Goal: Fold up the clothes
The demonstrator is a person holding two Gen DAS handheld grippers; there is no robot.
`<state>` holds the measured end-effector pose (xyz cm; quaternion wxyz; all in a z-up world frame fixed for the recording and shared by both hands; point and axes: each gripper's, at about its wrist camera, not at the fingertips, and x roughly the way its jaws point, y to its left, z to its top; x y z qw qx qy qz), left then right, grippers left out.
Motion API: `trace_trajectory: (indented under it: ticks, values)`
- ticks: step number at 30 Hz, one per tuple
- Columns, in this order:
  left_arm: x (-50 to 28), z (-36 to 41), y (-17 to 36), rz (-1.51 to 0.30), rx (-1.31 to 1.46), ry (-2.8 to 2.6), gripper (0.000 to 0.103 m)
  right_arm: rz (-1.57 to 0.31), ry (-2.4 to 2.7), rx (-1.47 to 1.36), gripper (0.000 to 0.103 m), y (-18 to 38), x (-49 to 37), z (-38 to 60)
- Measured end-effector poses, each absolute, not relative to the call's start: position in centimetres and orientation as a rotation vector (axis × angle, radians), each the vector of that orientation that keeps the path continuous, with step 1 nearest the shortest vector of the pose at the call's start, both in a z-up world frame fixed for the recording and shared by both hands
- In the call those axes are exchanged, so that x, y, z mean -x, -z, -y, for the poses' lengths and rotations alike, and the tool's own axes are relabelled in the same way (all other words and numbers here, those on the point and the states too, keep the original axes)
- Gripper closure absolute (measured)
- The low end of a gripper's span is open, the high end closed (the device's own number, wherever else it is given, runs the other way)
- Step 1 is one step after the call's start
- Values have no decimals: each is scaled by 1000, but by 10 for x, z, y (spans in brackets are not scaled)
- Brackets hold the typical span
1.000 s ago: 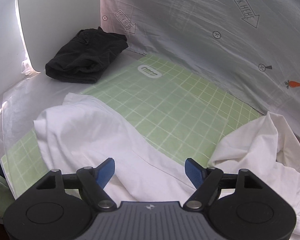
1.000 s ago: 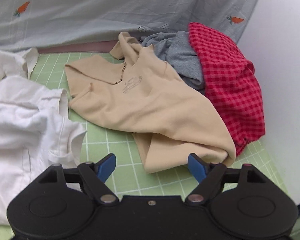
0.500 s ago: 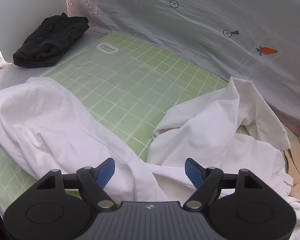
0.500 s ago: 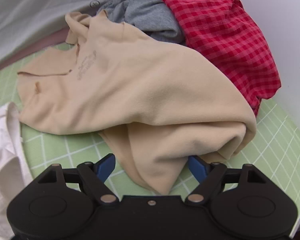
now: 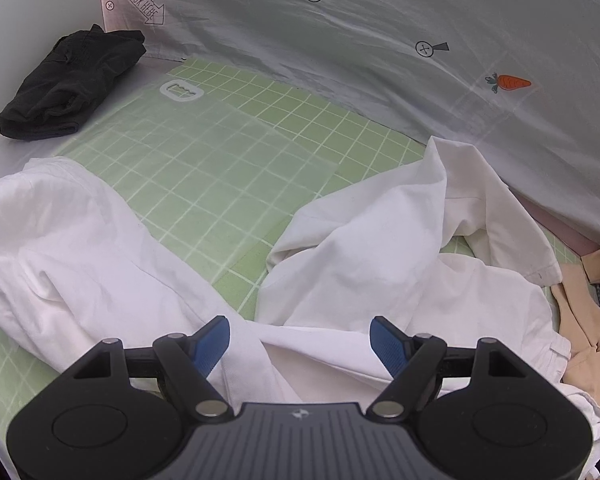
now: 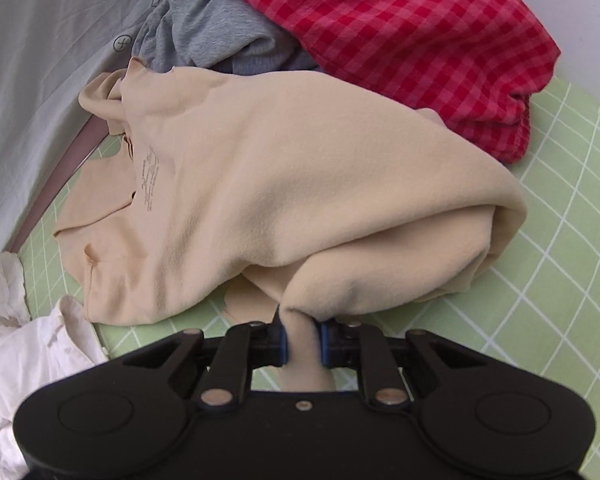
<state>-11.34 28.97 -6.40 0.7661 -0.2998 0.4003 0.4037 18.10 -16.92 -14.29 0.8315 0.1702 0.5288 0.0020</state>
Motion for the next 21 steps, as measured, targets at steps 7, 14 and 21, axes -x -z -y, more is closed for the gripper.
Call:
trace_trajectory:
  ticks: [7, 14, 21]
  values:
    - [120, -288, 67, -877, 687, -883, 25, -1086, -208, -899, 90, 131, -174, 199]
    - [113, -291, 61, -862, 672, -897, 25, -813, -332, -928, 91, 47, -232, 204]
    - [98, -289, 59, -857, 672, -911, 25, -519, -316, -820, 91, -51, -303, 232]
